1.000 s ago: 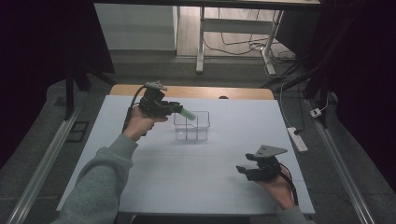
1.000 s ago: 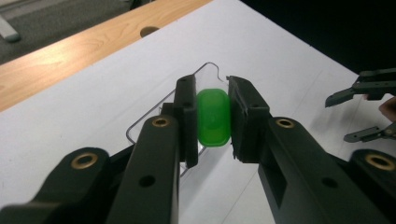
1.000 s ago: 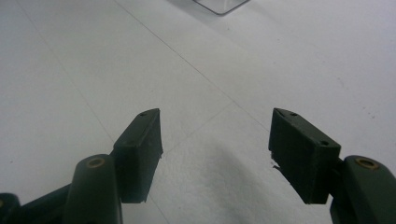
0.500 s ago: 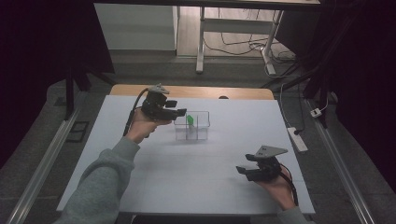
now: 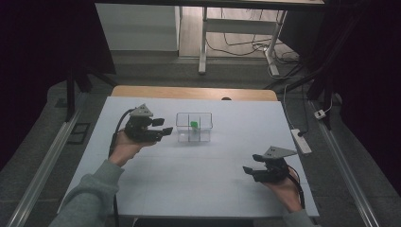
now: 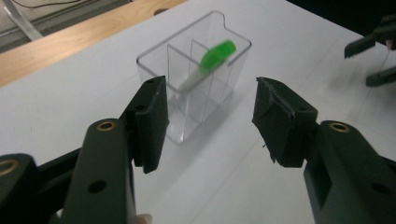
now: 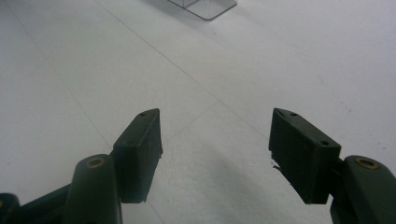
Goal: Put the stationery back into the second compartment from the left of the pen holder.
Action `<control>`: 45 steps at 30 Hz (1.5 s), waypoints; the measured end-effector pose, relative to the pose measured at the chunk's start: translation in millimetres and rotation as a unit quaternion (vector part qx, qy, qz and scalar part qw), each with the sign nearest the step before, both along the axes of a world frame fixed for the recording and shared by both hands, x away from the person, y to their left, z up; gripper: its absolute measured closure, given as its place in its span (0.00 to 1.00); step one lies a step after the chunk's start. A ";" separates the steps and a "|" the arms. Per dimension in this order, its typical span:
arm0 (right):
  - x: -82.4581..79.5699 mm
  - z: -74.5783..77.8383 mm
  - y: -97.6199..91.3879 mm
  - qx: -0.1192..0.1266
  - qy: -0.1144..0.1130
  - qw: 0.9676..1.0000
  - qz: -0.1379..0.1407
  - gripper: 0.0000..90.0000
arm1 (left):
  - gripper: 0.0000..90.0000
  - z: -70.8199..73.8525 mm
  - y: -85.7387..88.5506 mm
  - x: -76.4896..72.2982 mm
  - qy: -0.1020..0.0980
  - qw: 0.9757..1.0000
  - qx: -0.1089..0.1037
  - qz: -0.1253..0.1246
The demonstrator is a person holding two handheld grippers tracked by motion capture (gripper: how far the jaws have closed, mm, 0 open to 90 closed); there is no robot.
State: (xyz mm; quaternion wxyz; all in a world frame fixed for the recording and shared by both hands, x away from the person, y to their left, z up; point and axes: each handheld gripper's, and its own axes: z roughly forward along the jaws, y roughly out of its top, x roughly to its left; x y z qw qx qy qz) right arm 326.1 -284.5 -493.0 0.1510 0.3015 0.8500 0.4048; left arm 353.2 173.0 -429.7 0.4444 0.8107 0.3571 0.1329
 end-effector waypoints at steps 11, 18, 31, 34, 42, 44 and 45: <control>0.7 0.7 -6.5 0.000 -0.004 1.000 -0.010 0.38 | 0.51 -39.5 26.1 -38.7 0.014 0.999 0.025 0.018; 0.7 -0.2 -8.2 -0.001 -0.004 1.000 -0.011 0.38 | 0.50 -58.2 35.8 -54.2 0.022 0.999 0.026 0.026; 1.1 -3.7 -8.0 -0.016 -0.006 1.000 -0.011 0.38 | 0.45 -82.0 57.7 -65.0 0.050 0.997 0.032 0.045; 1.0 -4.3 -7.8 -0.015 -0.009 1.000 -0.011 0.38 | 0.44 -84.4 59.9 -66.1 0.051 0.997 0.036 0.048; 1.0 -6.0 -7.7 -0.021 -0.008 1.000 -0.013 0.38 | 0.41 -84.5 61.0 -67.5 0.048 0.997 0.037 0.049; 0.8 -5.7 -7.6 -0.020 -0.011 1.000 -0.013 0.38 | 0.41 -84.3 61.4 -67.7 0.047 0.997 0.035 0.050; 0.8 -5.7 -7.6 -0.021 -0.010 1.000 -0.013 0.38 | 0.41 -84.2 61.8 -67.6 0.047 0.997 0.034 0.051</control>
